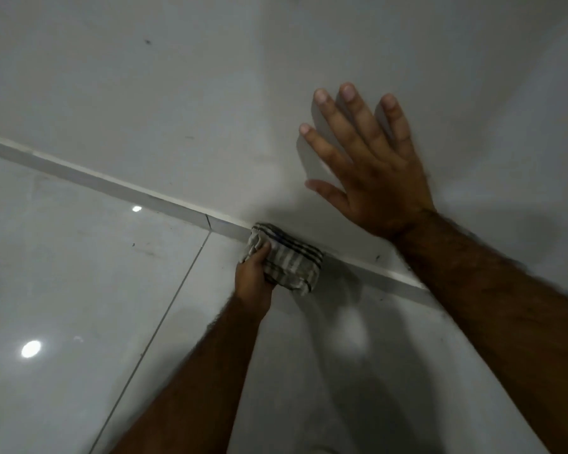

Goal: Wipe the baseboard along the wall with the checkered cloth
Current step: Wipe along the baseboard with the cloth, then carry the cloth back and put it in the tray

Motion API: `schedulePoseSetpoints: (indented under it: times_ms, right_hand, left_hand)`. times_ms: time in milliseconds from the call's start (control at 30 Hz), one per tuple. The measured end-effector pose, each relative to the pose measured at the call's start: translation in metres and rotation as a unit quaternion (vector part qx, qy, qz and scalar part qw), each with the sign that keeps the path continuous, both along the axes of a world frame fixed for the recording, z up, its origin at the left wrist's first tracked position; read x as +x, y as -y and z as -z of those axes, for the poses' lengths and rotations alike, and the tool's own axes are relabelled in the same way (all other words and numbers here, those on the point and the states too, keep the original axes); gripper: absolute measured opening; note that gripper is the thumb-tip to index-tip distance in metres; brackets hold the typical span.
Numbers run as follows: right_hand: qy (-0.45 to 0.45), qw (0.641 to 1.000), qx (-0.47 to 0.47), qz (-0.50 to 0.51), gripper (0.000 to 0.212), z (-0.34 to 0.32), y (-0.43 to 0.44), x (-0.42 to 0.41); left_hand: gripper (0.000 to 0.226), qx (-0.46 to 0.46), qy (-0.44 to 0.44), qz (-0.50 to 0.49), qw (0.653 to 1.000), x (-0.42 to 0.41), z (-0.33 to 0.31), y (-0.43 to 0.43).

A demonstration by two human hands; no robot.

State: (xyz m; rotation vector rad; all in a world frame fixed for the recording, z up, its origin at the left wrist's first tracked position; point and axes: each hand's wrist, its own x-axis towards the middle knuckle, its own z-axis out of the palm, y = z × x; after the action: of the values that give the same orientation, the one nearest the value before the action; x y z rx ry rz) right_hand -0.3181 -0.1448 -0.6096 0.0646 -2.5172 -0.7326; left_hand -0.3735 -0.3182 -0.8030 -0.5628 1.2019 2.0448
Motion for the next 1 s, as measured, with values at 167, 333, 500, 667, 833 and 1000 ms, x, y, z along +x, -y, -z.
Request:
schedulePoseSetpoints:
  times_ms: [167, 333, 500, 667, 833, 1000]
  right_hand:
    - [0.16, 0.966, -0.201, -0.04, 0.06, -0.019, 0.022, 0.027]
    - [0.236, 0.719, -0.612, 0.228, 0.071, -0.091, 0.036, 0.043]
    - [0.155, 0.397, -0.844, 0.325, 0.04, -0.225, 0.04, 0.054]
    - [0.084, 0.379, -0.867, 0.314, 0.017, -0.366, 0.038, 0.068]
    - [0.046, 0.511, -0.801, 0.309, 0.024, -0.492, 0.044, 0.094]
    - [-0.014, 0.598, -0.752, 0.278, 0.035, -0.613, 0.057, 0.128]
  left_hand:
    - [0.038, 0.051, 0.01, 0.012, 0.999, 0.021, -0.081, 0.016]
    - [0.042, 0.092, 0.024, 0.039, 0.995, 0.028, -0.191, 0.027]
    - [0.032, 0.136, -0.007, 0.066, 0.989, 0.03, -0.339, 0.03]
    - [0.03, 0.05, -0.093, 0.172, 0.979, 0.029, -0.494, 0.038]
    - [0.033, -0.14, -0.259, 0.304, 0.906, 0.031, -0.629, 0.049]
    - [0.038, -0.139, -0.312, 0.345, 0.874, 0.041, -0.755, 0.06]
